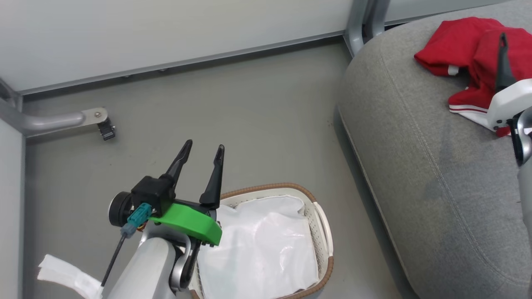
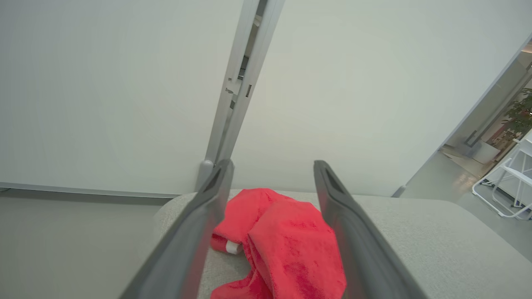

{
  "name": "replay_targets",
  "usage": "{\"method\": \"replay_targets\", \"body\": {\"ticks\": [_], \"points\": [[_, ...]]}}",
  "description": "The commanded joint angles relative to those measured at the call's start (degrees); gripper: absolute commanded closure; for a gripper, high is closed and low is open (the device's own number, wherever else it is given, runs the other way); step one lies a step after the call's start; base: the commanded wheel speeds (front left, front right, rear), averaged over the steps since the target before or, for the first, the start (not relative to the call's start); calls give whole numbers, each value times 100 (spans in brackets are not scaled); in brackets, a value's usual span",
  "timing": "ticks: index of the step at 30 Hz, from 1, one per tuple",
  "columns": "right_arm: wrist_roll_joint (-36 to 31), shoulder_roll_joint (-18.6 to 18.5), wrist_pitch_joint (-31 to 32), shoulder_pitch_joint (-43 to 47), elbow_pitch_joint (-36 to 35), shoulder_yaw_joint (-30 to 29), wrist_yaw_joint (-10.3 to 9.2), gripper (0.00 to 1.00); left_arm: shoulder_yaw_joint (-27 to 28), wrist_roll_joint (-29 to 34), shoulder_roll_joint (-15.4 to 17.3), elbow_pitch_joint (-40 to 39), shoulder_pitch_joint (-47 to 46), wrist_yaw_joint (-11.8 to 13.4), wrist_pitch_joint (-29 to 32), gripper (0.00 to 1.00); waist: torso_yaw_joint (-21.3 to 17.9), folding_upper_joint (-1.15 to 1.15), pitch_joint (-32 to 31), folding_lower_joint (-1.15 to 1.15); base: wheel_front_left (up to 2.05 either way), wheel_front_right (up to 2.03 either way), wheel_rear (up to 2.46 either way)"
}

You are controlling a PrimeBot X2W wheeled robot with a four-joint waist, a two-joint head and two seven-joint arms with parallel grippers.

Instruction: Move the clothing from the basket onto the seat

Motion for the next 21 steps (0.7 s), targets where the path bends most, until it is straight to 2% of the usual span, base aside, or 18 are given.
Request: {"method": "replay_targets", "body": {"ticks": [1,11,16,21], "points": [[113,89,-10,190,-95,65,-8,0,156,12,4,-22,176,51,3,0,303,69,-283,0,0,0,0],[681,820,-10,1301,-947,557,-8,0,1182,201,-93,-151,882,142,3,0,741,69,-536,0,0,0,0],[883,1255,-10,2120,-1484,633,-8,0,1661,269,-197,-202,1325,58,3,0,835,69,-696,0,0,0,0],[1037,1401,-10,2879,-1905,684,-8,0,1906,231,-298,-125,1621,-42,3,0,830,69,-923,0,0,0,0]]}}
